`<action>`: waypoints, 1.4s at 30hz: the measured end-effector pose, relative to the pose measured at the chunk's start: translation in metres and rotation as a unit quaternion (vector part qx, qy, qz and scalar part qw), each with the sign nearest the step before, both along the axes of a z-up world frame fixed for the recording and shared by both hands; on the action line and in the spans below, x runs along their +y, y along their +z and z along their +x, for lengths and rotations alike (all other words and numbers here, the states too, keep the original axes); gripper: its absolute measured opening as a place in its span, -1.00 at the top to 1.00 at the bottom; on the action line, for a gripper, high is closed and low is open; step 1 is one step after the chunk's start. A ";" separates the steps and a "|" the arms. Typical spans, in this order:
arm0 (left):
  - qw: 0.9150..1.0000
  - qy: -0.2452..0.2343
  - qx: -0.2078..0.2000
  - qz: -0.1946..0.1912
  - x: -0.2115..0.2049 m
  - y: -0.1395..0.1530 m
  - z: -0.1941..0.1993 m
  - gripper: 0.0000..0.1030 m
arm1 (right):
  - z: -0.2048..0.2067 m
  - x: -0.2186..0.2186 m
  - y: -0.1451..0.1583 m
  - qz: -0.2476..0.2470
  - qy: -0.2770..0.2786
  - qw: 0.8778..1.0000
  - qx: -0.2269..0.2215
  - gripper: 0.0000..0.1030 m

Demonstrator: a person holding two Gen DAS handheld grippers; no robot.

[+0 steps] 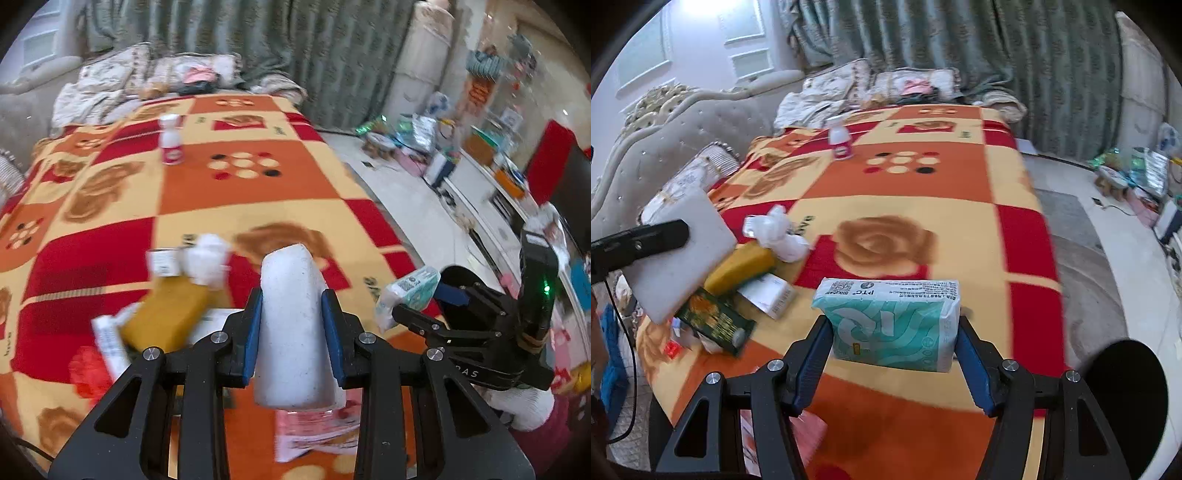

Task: Collect trash
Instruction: 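Carry both items over the black bin and open both tools to drop them, then move both empty tools back over the trash on the blanket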

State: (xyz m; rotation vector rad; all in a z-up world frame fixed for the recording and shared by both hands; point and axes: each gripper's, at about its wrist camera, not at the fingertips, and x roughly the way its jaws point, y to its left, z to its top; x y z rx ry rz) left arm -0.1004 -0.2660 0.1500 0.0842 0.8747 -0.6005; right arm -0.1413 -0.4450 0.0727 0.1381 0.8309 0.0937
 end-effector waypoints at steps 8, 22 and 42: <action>0.998 -0.066 0.009 -0.003 -0.081 -0.003 -0.022 0.43 | -0.043 -0.064 -0.007 -0.005 -0.066 0.998 0.011 -0.24; 0.992 -0.123 0.027 -0.010 -0.191 -0.014 -0.046 0.41 | -0.098 -0.167 -0.026 -0.009 -0.168 0.985 0.040 -0.24; 0.987 -0.131 0.078 -0.057 -0.217 -0.025 -0.044 -0.08 | -0.123 -0.215 -0.038 0.027 -0.220 0.974 0.051 -0.64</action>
